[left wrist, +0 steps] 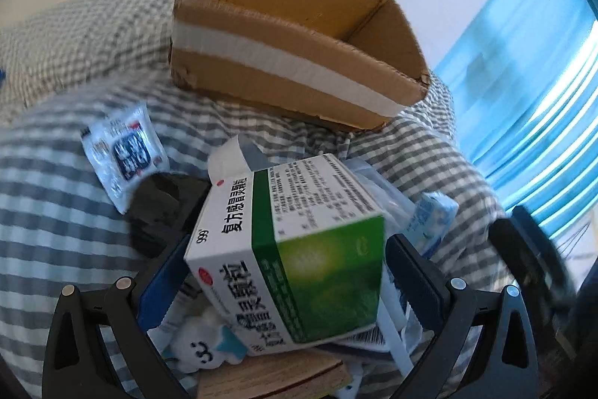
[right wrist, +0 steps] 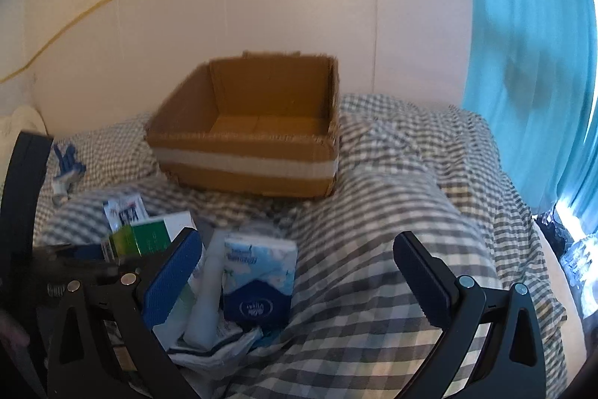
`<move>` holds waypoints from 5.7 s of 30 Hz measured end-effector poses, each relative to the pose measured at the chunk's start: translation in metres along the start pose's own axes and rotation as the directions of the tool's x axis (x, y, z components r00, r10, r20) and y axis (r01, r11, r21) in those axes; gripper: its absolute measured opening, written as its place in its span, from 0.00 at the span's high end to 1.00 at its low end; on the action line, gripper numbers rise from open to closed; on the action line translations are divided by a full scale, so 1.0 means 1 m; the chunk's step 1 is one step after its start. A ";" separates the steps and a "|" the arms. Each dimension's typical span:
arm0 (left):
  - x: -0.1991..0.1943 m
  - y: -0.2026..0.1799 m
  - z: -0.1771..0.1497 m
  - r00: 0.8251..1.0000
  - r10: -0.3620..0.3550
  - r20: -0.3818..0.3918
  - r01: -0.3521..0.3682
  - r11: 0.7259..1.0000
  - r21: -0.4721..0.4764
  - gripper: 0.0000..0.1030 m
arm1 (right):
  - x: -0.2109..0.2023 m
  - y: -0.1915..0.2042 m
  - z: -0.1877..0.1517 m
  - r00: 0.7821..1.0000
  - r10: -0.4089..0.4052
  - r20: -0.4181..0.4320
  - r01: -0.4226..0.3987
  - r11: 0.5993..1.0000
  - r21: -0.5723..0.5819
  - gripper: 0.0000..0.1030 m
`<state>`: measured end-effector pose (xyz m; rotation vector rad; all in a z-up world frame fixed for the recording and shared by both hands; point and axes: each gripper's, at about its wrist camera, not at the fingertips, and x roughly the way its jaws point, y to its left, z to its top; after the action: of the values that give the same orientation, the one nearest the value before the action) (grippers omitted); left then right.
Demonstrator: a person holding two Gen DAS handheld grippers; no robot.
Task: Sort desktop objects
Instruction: 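Grasp the green-and-white medicine box with the left gripper while the right grasps the tissue pack, then carry the medicine box and tissue pack into the cardboard box and open both grippers, then withdraw both open grippers from the cardboard box back to the pile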
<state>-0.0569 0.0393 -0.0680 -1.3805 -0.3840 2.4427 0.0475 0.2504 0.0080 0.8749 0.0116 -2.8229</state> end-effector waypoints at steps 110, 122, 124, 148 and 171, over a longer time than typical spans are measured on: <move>0.048 -0.004 0.246 0.914 0.163 0.372 -0.246 0.951 0.189 0.09 | 0.243 0.007 0.179 0.983 0.117 -0.142 -0.135 0.982 -0.129 0.48; 0.015 -0.013 0.236 0.888 0.214 0.407 -0.308 0.934 0.181 0.01 | 0.198 -0.011 0.181 0.993 0.112 -0.048 -0.117 0.985 -0.124 0.23; 0.004 -0.013 0.229 0.881 0.225 0.417 -0.320 0.931 0.173 0.01 | 0.187 -0.008 0.180 0.993 0.116 -0.034 -0.119 0.985 -0.124 0.23; -0.075 -0.054 0.127 0.858 0.266 0.439 -0.382 0.902 0.200 0.00 | 0.057 0.022 0.146 0.992 0.129 0.006 -0.125 0.971 -0.205 0.23; -0.025 -0.005 0.045 0.928 0.313 0.203 -0.348 0.923 0.166 0.00 | 0.063 0.030 0.066 0.974 0.150 -0.169 -0.184 0.960 -0.209 0.23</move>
<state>-0.0833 0.0307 -0.0240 -1.2351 0.0690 2.7938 -0.0345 0.2061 0.0284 0.9848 0.2594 -2.5316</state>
